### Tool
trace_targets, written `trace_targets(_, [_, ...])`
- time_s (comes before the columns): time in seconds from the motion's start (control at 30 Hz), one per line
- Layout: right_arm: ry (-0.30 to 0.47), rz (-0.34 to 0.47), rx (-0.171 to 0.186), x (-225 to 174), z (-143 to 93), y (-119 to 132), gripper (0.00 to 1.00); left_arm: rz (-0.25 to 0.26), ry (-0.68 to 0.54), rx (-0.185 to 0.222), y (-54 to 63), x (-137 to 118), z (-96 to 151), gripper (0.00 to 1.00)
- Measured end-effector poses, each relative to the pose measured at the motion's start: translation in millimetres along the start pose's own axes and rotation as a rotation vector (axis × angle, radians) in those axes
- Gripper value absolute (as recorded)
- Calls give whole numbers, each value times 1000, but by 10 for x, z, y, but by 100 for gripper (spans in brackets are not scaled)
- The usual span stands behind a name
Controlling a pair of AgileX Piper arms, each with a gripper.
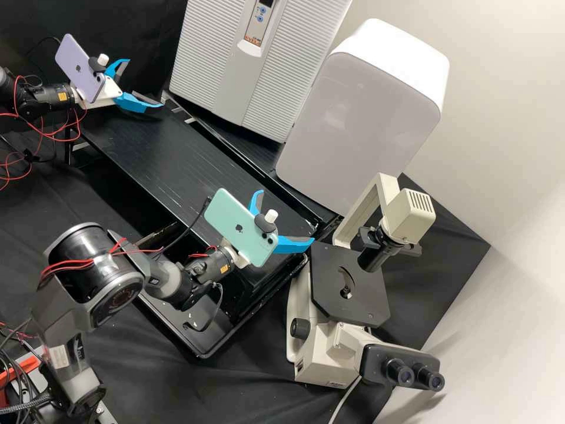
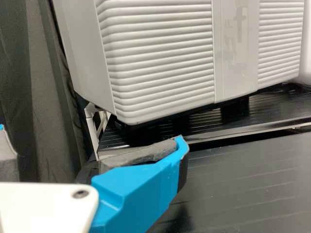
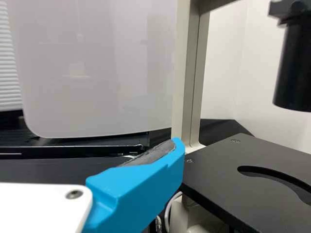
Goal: Place the petri dish on the microscope
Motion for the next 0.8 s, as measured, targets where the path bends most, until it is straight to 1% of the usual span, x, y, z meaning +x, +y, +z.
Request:
trace_targets(0.2, [46,-1,4,-161,-51,-66,100,0,0,0,0,0,0,100])
trace_targets(0.27, [49,-18,6,-180,-57,-113,100,0,0,0,0,0,0,100])
trace_targets(0.57, [12,-96,11,-245,57,-329,100,0,0,0,0,0,0,100])
trace_targets(0.8, [5,-123,15,-248,114,-451,100,0,0,0,0,0,0,100])
